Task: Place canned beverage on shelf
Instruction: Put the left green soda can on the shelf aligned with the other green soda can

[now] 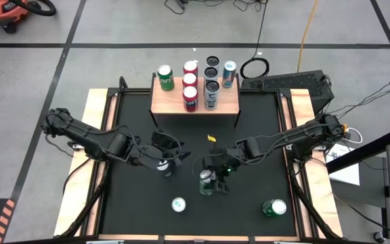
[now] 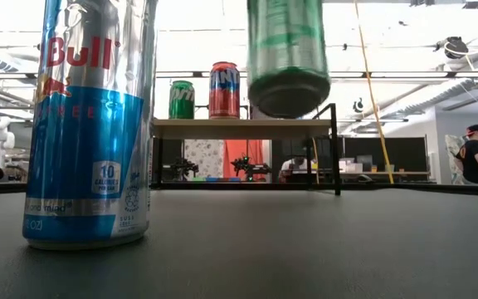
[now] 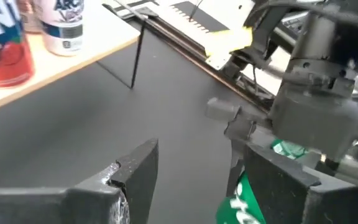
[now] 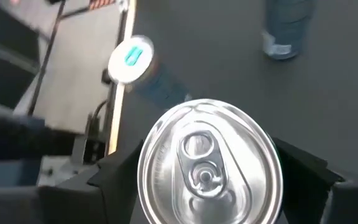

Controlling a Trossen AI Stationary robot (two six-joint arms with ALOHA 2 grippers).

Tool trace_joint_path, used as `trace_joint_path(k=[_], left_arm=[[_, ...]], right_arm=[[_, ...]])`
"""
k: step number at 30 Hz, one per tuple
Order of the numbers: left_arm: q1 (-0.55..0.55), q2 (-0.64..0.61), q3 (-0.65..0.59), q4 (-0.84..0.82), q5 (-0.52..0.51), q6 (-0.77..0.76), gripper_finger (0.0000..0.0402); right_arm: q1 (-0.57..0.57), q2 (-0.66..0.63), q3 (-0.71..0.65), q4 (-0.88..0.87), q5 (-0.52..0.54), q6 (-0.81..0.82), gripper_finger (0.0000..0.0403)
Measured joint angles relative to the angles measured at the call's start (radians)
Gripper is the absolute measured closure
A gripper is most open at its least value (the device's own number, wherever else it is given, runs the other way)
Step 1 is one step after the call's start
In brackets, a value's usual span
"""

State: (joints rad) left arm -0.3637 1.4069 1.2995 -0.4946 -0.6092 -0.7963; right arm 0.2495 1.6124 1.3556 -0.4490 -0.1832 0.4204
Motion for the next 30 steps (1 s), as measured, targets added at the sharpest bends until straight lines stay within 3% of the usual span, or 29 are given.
trace_joint_path(k=[9,15,19,23,30], left_arm=[[0.002,-0.085,0.0,-0.134,0.011,0.002,0.0165],[-0.004,-0.141,-0.002,-0.135,0.094,0.125,0.0165],[-0.021,-0.149,-0.002,-0.143,0.128,0.086,0.0162],[-0.046,-0.147,-0.002,-0.147,0.191,0.055,0.0131],[-0.077,-0.141,-0.001,-0.151,0.145,0.017,0.0034]], right_arm=[[-0.015,-0.001,0.03,0.005,0.125,0.193,0.0124],[-0.034,-0.001,0.033,0.025,0.16,0.319,0.0124],[-0.056,-0.001,0.033,0.047,0.173,0.398,0.0124],[-0.075,-0.001,0.033,0.059,0.184,0.459,0.0124],[-0.093,-0.001,0.033,0.162,0.186,0.519,0.0124]])
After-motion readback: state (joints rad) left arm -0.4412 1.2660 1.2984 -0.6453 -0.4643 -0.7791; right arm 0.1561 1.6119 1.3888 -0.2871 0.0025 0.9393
